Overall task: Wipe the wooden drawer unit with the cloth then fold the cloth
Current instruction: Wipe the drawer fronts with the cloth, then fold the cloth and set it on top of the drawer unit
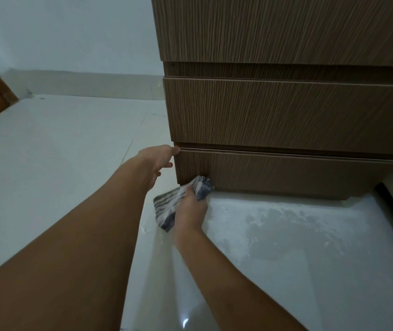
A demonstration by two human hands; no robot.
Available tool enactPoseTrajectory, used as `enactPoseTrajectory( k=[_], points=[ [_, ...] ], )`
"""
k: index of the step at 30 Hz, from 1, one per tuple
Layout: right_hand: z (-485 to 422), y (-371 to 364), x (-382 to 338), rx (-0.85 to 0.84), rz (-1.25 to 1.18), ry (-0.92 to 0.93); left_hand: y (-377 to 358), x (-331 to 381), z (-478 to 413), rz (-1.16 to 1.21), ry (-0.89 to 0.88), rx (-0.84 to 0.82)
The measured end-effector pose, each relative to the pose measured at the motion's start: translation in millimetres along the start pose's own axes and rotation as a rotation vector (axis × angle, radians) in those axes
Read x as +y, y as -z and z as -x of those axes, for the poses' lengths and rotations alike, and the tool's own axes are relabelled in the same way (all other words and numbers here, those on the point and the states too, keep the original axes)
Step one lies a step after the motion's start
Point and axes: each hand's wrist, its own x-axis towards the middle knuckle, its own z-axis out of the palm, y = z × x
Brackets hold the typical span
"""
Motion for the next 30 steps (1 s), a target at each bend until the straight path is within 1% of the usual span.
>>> enactPoseTrajectory(
  k=[3, 5, 7, 9, 11, 13, 16, 19, 22, 26, 30],
  points=[
    [5, -10, -15, -0.074, 0.031, -0.046, 0, 3, -1, -0.018, -0.013, -0.003],
    [13, -12, -17, -0.152, 0.102, -0.053, 0, 6, 2, -0.042, -0.018, -0.006],
    [18, -9, -19, -0.276, 0.208, -0.007, 1, 3, 5, -0.027, 0.013, 0.015],
    [22, 1, -27, -0.398, 0.348, 0.085, 8, -6, 10, 0.004, 0.034, 0.049],
    [26, 18, -41, -0.476, 0.468, 0.162, 20, -16, 16, 0.030, 0.045, 0.065],
    [30, 40, -53, -0.514, 0.509, 0.198, 30, -23, 26, 0.059, 0.080, 0.004],
    [36, 68, -69, -0.484, 0.466, 0.167, 37, -23, 44, 0.048, 0.093, -0.202],
    [48, 79, -86, -0.430, 0.373, 0.133, 32, -9, 68, -0.050, 0.019, -0.338],
    [66, 77, -107, -0.419, 0.293, 0.161, 33, 10, 93, -0.072, -0.066, -0.386],
    [99, 68, -138, -0.519, 0.266, 0.219, 58, 40, 127, -0.061, -0.210, -0.362],
    [141, 55, -164, -0.627, 0.318, 0.262, 85, 76, 165, -0.022, -0.356, -0.282]
  ],
)
